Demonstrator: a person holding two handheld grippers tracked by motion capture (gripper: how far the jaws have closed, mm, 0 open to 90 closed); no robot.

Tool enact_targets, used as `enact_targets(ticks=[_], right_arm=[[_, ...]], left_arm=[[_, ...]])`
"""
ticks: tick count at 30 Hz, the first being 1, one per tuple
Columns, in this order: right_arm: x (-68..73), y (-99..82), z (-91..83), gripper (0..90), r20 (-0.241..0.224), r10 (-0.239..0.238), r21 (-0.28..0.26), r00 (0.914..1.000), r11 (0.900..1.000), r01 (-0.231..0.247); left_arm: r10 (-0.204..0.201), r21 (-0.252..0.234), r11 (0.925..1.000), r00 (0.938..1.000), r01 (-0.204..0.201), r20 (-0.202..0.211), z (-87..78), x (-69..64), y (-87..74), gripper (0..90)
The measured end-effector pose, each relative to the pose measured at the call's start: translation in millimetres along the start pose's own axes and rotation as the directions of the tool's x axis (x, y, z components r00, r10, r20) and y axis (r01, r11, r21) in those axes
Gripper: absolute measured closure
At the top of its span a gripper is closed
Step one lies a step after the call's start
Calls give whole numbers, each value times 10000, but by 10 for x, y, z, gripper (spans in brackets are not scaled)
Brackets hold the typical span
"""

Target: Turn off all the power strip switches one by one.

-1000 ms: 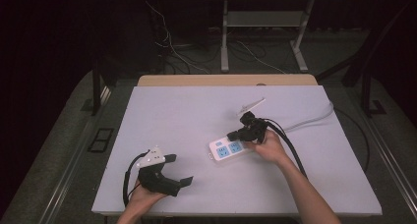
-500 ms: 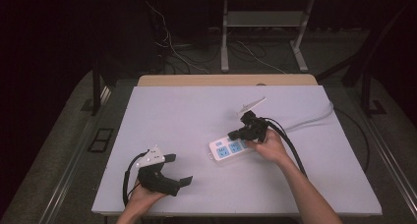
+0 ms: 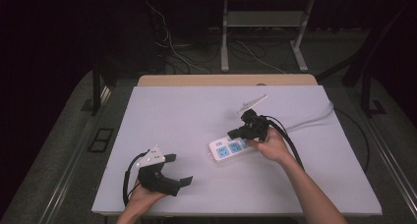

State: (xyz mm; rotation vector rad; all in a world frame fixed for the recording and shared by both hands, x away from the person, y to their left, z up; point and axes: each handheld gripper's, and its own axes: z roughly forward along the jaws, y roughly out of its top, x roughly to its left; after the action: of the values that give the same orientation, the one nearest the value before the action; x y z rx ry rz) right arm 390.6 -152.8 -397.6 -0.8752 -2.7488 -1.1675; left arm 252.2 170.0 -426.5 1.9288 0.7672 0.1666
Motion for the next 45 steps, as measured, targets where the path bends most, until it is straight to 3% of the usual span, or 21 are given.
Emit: enact_targets(ticks=[10, 18, 45], right_arm=[[113, 166, -15, 900, -177, -340, -106, 9993, 9994, 338], [205, 219, 119, 900, -390, -550, 54, 9977, 9985, 553], [87, 115, 415, 900, -530, -84, 552, 9986, 9984, 113]], left_arm=[[-5, 1, 10000, 10000, 5, -8, -2, 4, 1, 0], [27, -1, 10000, 10000, -27, -5, -5, 4, 1, 0], [22, -16, 10000, 10000, -22, -14, -17, 14, 0, 0]])
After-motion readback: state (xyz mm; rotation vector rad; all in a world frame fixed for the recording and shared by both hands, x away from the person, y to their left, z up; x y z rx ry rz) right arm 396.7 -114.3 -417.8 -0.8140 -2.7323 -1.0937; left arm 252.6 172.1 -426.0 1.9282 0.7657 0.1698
